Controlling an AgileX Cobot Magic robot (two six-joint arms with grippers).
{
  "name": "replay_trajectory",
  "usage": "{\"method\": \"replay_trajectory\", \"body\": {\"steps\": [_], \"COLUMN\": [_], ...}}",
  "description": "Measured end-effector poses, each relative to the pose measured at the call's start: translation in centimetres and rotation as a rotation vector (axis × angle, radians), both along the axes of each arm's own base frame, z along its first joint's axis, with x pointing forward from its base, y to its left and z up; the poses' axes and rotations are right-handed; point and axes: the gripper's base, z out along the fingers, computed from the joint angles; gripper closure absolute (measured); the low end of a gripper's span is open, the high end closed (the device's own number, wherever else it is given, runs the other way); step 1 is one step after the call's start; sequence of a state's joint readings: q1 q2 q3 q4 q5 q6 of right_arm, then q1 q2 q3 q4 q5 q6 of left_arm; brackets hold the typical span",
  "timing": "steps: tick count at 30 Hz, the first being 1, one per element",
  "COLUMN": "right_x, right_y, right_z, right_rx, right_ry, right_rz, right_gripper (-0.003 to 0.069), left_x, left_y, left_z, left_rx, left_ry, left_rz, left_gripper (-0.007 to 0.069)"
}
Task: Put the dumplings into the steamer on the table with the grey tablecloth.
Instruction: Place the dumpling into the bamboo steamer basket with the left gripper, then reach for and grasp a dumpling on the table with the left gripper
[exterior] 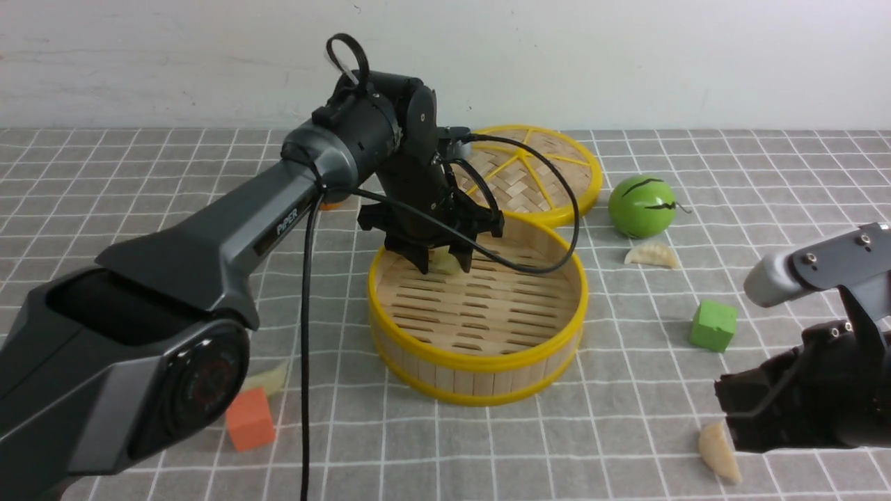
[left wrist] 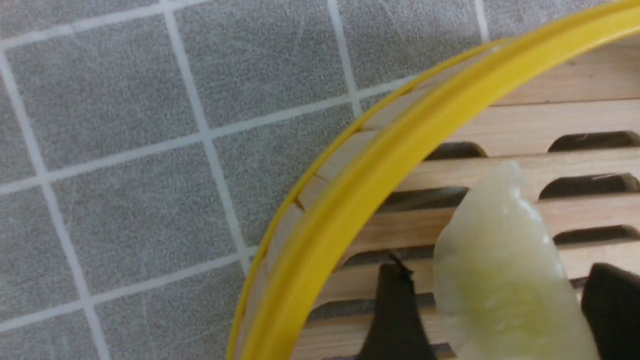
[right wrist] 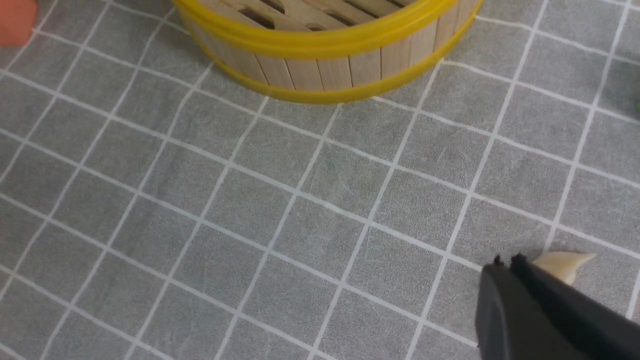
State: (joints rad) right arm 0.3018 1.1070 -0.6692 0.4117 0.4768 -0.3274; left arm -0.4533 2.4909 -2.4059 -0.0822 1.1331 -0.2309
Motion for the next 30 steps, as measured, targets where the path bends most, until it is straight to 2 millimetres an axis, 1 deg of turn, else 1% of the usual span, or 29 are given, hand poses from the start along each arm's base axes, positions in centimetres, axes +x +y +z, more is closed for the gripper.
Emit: {"method": "replay_trajectory", "body": {"steps": [1, 3, 4, 5, 6, 7, 8, 10, 12, 13, 15, 17, 18, 19, 20, 21, 22, 23, 24, 25, 27, 28, 30], "right_x": [0.0, -0.1, -0.1, -0.1, -0.2, -0.2, -0.3, -0.3, -0.4, -0.4, -0.4, -0.4, -0.4, -0.4, -0.4, -0.3, -0.2, -0.2, -0.1, -0.1, 0.0, 0.0, 0.0], "right_y": [0.0, 0.0, 0.0, 0.0, 0.0, 0.0, 0.0, 0.0, 0.1, 0.1, 0.1, 0.1, 0.1, 0.1, 0.0, 0.0, 0.0, 0.0, 0.0, 0.0, 0.0, 0.0, 0.0], "right_z": [0.0, 0.0, -0.1, -0.1, -0.1, -0.2, -0.2, -0.2, -0.3, -0.3, -0.3, -0.3, -0.3, -0.3, -0.3, -0.3, -0.2, -0.1, -0.1, 0.0, 0.0, 0.0, 0.0], "right_rx": [0.000, -0.002, -0.002, -0.003, -0.004, -0.005, -0.006, -0.010, -0.015, -0.019, -0.026, -0.029, -0.029, -0.029, -0.029, -0.029, -0.028, -0.027, -0.026, -0.025, -0.024, -0.024, -0.024], "right_ry": [0.001, 0.007, 0.011, 0.015, 0.024, 0.029, 0.034, 0.038, 0.040, 0.038, 0.036, 0.034, 0.034, 0.033, 0.031, 0.029, 0.012, 0.010, -0.002, -0.007, -0.011, -0.012, -0.012], "right_rz": [0.000, 0.003, 0.005, 0.007, 0.010, 0.013, 0.015, 0.021, 0.028, 0.033, 0.042, 0.045, 0.045, 0.045, 0.044, 0.045, 0.039, 0.038, 0.033, 0.030, 0.029, 0.028, 0.028], "right_gripper": [0.0658, 0.0657, 0.0657, 0.0657, 0.0657, 0.0657, 0.0657, 0.0656, 0.0655, 0.0655, 0.0654, 0.0653, 0.0653, 0.0653, 0.0653, 0.0653, 0.0653, 0.0653, 0.0652, 0.0653, 0.0651, 0.0650, 0.0648], "left_x": [-0.1, -0.4, -0.6, -0.9, -1.4, -1.7, -2.2, -3.2, -4.2, -4.8, -5.7, -6.8, -7.3, -7.9, -8.5, -8.6, -9.4, -9.5, -9.9, -10.2, -10.5, -10.5, -10.4], "left_y": [0.1, 0.3, 0.6, 0.9, 1.4, 1.8, 2.4, 3.8, 5.6, 6.5, 8.3, 10.0, 10.7, 11.2, 11.8, 11.9, 12.6, 12.7, 13.1, 13.3, 13.5, 13.5, 13.5], "left_z": [0.4, 1.4, 2.5, 4.0, 6.1, 7.7, 9.8, 13.0, 14.9, 15.2, 14.7, 11.5, 10.3, 8.4, 6.8, 6.2, 4.2, 3.9, 2.5, 1.7, 0.5, 0.0, -0.6], "left_rx": [0.002, 0.018, 0.032, 0.049, 0.068, 0.075, 0.082, 0.092, 0.107, 0.117, 0.145, 0.196, 0.207, 0.224, 0.231, 0.228, 0.230, 0.230, 0.225, 0.222, 0.223, 0.224, 0.226], "left_ry": [-0.001, -0.003, -0.013, -0.035, -0.080, -0.114, -0.158, -0.219, -0.237, -0.226, -0.170, -0.038, 0.007, 0.064, 0.097, 0.098, 0.119, 0.123, 0.132, 0.139, 0.156, 0.161, 0.167], "left_rz": [-0.001, -0.002, -0.009, -0.018, -0.026, -0.032, -0.032, -0.021, 0.000, 0.010, 0.026, 0.029, 0.035, 0.036, 0.040, 0.042, 0.048, 0.048, 0.059, 0.066, 0.070, 0.071, 0.070], "left_gripper": [0.0123, 0.0092, 0.0083, 0.0079, 0.0079, 0.0081, 0.0088, 0.0108, 0.0149, 0.0174, 0.0222, 0.0277, 0.0294, 0.0309, 0.0327, 0.0332, 0.0349, 0.0349, 0.0349, 0.0342, 0.0314, 0.0287, 0.0244]}}
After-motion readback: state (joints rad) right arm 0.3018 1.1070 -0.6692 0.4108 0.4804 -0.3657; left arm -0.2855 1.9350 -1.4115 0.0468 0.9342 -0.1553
